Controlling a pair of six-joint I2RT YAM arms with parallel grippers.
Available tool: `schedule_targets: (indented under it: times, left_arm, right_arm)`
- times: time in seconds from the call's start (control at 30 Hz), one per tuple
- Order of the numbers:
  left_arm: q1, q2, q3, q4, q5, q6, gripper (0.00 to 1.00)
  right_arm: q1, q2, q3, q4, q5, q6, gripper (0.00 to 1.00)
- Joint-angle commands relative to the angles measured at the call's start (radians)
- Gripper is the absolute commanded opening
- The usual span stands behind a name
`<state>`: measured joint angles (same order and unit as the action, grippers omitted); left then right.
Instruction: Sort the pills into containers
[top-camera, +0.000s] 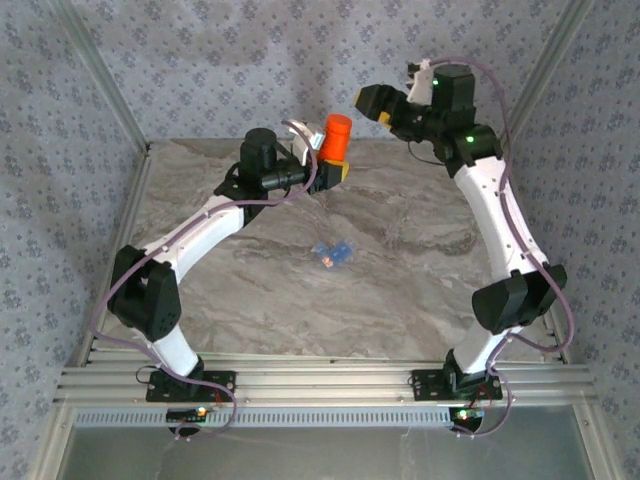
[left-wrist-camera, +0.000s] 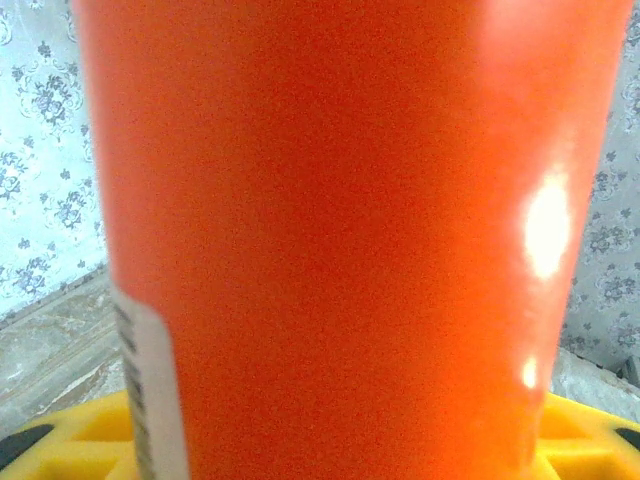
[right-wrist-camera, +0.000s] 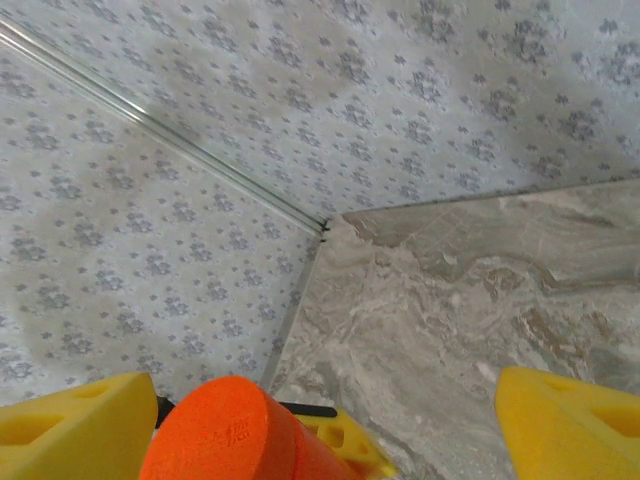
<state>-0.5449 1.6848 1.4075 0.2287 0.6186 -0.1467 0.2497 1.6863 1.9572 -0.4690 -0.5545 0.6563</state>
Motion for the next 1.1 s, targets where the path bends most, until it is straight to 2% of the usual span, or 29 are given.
schedule_targets:
  times: [0.0, 0.13, 0.23, 0.57, 0.7, 0.8, 0.97, 1.07]
  left_arm:
    - [0.002, -0.009, 0.042, 0.046, 0.050, 0.004, 0.00]
    - [0.002, 0.002, 0.066, 0.033, 0.086, -0.007, 0.00]
    - [0.003, 0.009, 0.076, 0.024, 0.104, -0.014, 0.00]
    - [0.001, 0.015, 0.085, 0.012, 0.119, -0.022, 0.00]
    - [0.001, 0.016, 0.088, 0.012, 0.119, -0.024, 0.00]
    - [0.000, 0.016, 0.087, 0.013, 0.118, -0.025, 0.00]
    - [-0.001, 0.015, 0.086, 0.012, 0.117, -0.025, 0.00]
    - [-0.001, 0.015, 0.085, 0.011, 0.114, -0.024, 0.00]
  right_arm:
    - [-0.021, -0.011, 0.058, 0.033, -0.182, -0.100, 0.89]
    - [-0.023, 0.024, 0.078, 0.021, -0.318, -0.227, 0.89]
    - [-0.016, 0.048, 0.103, -0.003, -0.355, -0.269, 0.89]
    - [0.043, 0.128, 0.231, -0.202, -0.319, -0.402, 0.89]
    - [0.052, 0.137, 0.234, -0.221, -0.300, -0.414, 0.85]
    - [0.054, 0.139, 0.233, -0.227, -0.291, -0.416, 0.79]
    - [0.054, 0.140, 0.227, -0.239, -0.280, -0.417, 0.58]
    - [0.059, 0.138, 0.219, -0.257, -0.260, -0.420, 0.52]
